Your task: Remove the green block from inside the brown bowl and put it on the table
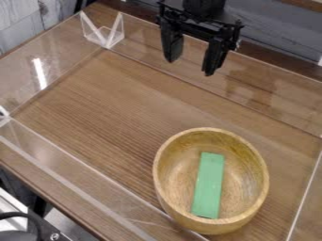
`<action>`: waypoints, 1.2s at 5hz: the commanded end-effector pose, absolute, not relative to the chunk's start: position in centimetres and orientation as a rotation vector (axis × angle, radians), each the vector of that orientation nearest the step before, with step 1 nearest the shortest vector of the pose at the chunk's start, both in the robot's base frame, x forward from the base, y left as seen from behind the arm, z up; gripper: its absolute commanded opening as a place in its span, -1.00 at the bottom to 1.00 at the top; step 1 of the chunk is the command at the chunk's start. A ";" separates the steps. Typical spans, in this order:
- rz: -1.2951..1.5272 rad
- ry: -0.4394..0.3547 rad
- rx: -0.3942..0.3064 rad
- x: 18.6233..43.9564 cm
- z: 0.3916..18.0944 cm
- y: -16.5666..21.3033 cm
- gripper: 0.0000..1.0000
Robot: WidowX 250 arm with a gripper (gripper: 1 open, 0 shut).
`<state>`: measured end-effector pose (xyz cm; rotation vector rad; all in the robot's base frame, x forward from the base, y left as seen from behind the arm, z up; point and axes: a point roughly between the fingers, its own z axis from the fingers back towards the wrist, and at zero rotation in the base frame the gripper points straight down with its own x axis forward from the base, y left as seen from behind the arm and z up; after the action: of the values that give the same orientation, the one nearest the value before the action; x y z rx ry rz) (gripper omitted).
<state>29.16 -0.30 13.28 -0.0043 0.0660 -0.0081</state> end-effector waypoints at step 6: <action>0.156 0.069 -0.047 20.3 7.9 -10.5 1.00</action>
<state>19.76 -10.35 7.30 -0.0309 0.0978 0.1544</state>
